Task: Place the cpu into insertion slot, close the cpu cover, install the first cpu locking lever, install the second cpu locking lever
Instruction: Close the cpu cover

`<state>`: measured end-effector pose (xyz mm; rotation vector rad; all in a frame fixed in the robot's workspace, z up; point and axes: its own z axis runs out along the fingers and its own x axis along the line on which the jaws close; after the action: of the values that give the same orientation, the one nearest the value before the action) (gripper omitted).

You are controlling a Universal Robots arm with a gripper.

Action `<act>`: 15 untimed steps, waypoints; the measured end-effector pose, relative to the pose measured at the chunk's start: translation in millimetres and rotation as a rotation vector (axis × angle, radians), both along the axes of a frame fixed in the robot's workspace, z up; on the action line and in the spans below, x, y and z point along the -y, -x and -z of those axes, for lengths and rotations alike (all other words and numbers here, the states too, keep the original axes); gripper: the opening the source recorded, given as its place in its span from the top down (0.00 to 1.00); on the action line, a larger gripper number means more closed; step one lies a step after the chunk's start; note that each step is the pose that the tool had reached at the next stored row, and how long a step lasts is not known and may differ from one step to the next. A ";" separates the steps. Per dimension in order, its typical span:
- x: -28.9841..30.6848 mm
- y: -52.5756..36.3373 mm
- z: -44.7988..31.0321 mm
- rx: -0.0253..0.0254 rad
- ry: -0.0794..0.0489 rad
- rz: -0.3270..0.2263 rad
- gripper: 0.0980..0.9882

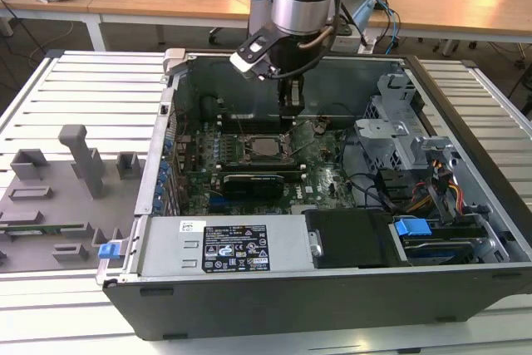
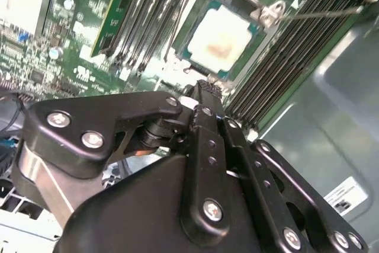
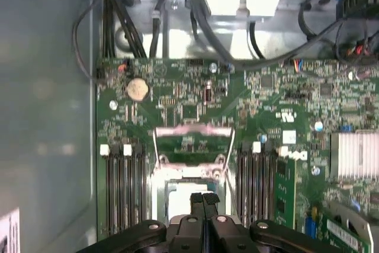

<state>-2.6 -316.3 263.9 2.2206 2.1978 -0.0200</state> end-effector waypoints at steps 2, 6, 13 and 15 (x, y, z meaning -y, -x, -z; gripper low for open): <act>0.2 -10.3 0.1 -0.0057 0.000 0.000 0.99; 0.7 -43.8 0.1 -0.0246 0.000 0.000 0.99; 0.8 -70.8 3.7 -0.0340 0.000 0.000 0.99; 0.8 -72.5 8.6 -0.0342 0.000 0.000 0.99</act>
<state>69.9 -317.1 255.3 2.2371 2.2149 -0.0582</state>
